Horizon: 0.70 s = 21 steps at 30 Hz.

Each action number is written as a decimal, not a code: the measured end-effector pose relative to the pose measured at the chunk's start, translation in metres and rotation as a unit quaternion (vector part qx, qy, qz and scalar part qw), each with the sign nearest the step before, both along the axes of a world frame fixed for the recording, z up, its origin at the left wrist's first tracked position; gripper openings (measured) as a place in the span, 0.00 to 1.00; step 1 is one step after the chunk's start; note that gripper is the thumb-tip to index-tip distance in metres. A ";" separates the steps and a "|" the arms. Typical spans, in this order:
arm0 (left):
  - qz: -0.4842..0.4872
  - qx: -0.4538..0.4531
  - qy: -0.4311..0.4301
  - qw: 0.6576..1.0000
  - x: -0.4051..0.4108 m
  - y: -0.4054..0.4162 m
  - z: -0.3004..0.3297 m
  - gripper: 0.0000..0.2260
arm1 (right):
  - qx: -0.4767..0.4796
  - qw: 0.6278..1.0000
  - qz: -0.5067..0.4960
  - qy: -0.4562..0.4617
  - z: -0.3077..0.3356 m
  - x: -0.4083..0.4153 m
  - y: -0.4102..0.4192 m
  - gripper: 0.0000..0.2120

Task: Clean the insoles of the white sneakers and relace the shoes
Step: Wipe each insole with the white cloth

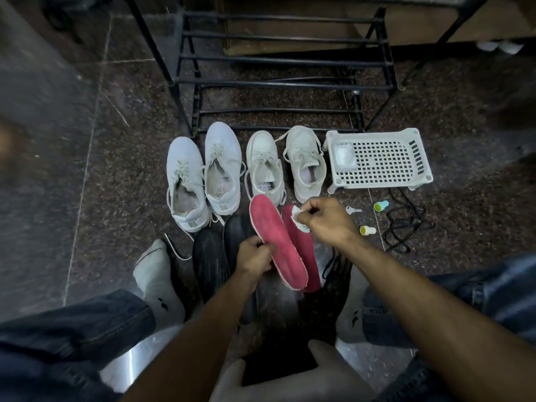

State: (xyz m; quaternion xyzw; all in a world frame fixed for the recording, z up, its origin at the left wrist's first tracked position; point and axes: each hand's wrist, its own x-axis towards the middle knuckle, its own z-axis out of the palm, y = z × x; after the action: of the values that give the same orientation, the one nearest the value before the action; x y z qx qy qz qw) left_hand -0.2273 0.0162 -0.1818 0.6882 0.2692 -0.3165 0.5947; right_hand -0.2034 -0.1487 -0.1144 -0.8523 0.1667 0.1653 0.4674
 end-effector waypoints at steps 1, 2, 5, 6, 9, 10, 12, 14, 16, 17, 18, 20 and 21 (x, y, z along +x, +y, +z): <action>-0.019 -0.015 -0.021 0.999 0.008 0.001 0.016 0.09 | -0.007 0.999 0.024 -0.027 0.006 0.001 0.001 0.07; -0.033 -0.035 -0.045 0.998 0.015 0.003 0.034 0.11 | -0.002 0.997 0.048 -0.058 0.014 0.003 0.003 0.07; -0.058 -0.104 -0.106 0.987 0.031 0.010 0.089 0.16 | 0.032 0.983 0.096 -0.151 0.042 0.007 0.008 0.07; -0.055 -0.136 -0.122 0.982 0.035 0.013 0.104 0.18 | 0.049 0.978 0.107 -0.174 0.052 0.007 0.011 0.06; -0.020 -0.244 -0.133 0.961 0.041 0.017 0.138 0.22 | 0.099 0.963 0.122 -0.219 0.075 0.003 0.022 0.01; -0.004 -0.275 -0.123 0.954 0.039 0.017 0.147 0.18 | 0.099 0.958 0.121 -0.240 0.080 0.000 0.027 0.01; 0.007 -0.341 -0.101 0.935 0.036 0.017 0.158 0.17 | 0.068 0.951 0.108 -0.283 0.085 -0.005 0.036 0.03; 0.022 -0.378 -0.089 0.921 0.034 0.016 0.159 0.23 | 0.022 0.945 0.086 -0.315 0.087 -0.009 0.041 0.04; 0.038 -0.401 -0.071 0.912 0.033 0.016 0.160 0.22 | 0.002 0.940 0.085 -0.329 0.088 -0.011 0.042 0.04; 0.048 -0.413 -0.060 0.907 0.033 0.016 0.161 0.21 | -0.012 0.937 0.100 -0.334 0.089 -0.012 0.042 0.04; 0.059 -0.422 -0.047 0.904 0.034 0.016 0.161 0.21 | -0.035 0.932 0.124 -0.340 0.091 -0.014 0.042 0.05; 0.065 -0.437 -0.026 0.897 0.035 0.015 0.158 0.28 | -0.087 0.911 0.179 -0.363 0.093 -0.017 0.043 0.06; 0.067 -0.442 -0.018 0.895 0.036 0.015 0.156 0.32 | -0.106 0.898 0.200 -0.377 0.094 -0.018 0.044 0.07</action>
State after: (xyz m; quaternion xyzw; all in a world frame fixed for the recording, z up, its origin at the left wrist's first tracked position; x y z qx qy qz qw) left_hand -0.1913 0.0310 -0.0260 0.3408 0.1363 -0.3497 0.8620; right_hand -0.2219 -0.1044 -0.0200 -0.9106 -0.1793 -0.0975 0.3593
